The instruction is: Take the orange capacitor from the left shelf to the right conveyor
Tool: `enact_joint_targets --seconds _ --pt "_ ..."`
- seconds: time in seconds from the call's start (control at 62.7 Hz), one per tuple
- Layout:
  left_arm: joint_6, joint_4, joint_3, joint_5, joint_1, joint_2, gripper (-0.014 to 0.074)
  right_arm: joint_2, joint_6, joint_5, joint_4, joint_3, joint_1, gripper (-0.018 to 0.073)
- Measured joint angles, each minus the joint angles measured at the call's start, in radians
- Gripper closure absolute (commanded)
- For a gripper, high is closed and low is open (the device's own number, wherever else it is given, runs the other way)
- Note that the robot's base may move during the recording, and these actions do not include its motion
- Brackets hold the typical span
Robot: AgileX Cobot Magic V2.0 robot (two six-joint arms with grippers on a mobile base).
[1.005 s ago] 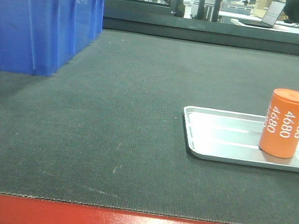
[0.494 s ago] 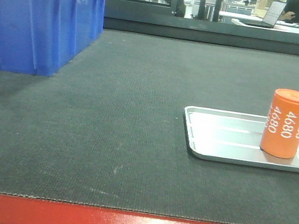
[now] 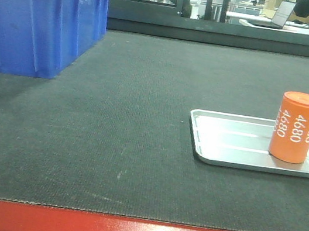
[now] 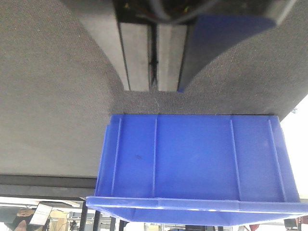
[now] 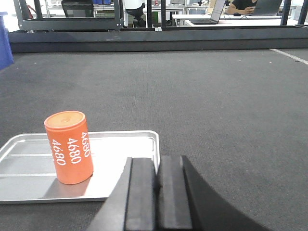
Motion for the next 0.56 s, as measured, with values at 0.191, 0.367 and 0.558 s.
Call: enact_joint_targets --seconds 0.191,0.367,0.558 --pt "0.000 0.000 0.000 0.000 0.000 0.000 0.0723 0.000 0.000 0.000 0.000 0.000 0.000 0.0503" --pt "0.000 0.000 0.000 0.000 0.000 0.000 0.0723 0.000 -0.002 0.000 0.000 0.000 0.000 0.0503" --pt "0.000 0.000 0.000 0.000 0.000 0.000 0.0723 0.000 -0.002 0.000 0.002 0.000 0.000 0.0503"
